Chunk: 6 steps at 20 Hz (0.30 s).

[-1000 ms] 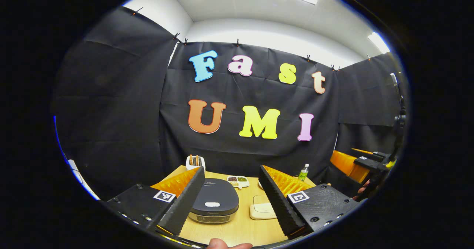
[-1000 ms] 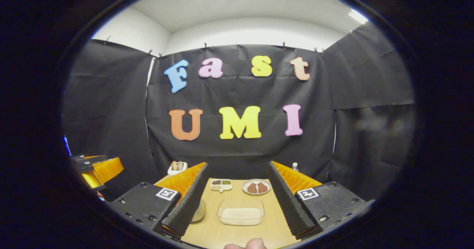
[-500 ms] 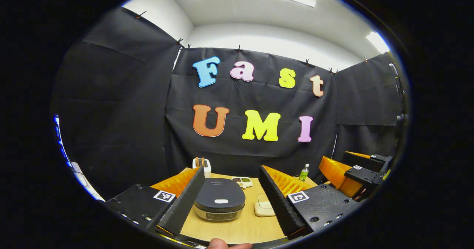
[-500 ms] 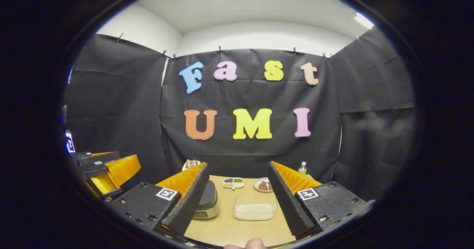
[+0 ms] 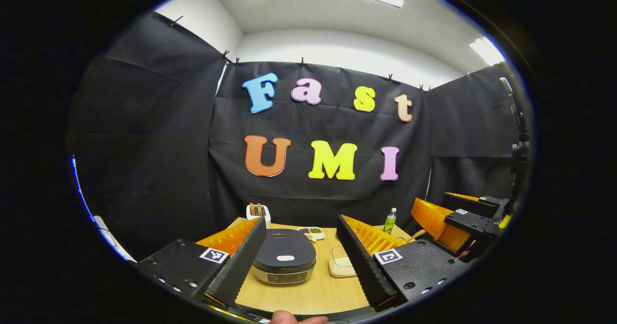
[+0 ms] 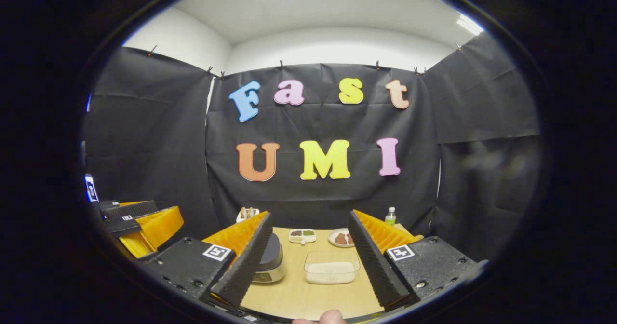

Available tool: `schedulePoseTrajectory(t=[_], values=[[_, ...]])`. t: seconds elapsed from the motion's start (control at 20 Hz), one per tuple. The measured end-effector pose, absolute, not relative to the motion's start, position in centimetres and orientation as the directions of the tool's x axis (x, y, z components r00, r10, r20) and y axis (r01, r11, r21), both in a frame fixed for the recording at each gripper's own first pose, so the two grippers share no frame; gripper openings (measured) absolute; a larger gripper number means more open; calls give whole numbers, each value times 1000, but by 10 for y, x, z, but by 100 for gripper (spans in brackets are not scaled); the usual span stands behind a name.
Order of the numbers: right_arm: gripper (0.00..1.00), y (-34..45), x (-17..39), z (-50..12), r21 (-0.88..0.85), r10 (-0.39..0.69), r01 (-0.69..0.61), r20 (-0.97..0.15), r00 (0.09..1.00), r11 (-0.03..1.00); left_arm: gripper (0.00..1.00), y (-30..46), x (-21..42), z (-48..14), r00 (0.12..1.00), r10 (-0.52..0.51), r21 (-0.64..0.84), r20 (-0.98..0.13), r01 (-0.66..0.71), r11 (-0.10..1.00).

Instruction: Close the left gripper, press the button to open the rice cooker; take a wooden spoon from the chopstick holder with the right hand, scoop a spoonful of rice and pour it into the rice cooker, then put the wooden spoon back into the chopstick holder.

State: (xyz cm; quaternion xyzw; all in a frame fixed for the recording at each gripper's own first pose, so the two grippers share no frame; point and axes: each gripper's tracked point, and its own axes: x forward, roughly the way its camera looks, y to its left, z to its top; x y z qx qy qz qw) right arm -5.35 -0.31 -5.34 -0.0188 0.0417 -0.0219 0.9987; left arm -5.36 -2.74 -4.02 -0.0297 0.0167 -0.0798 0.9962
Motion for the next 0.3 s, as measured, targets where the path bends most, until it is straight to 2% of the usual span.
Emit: schedulePoseTrajectory(t=[0.3], values=[[100, -6, -55, -52, -43, -43, 40, -84, 996, 998, 95, -30, -54, -40, 987, -158, -58, -34, 155, 986]])
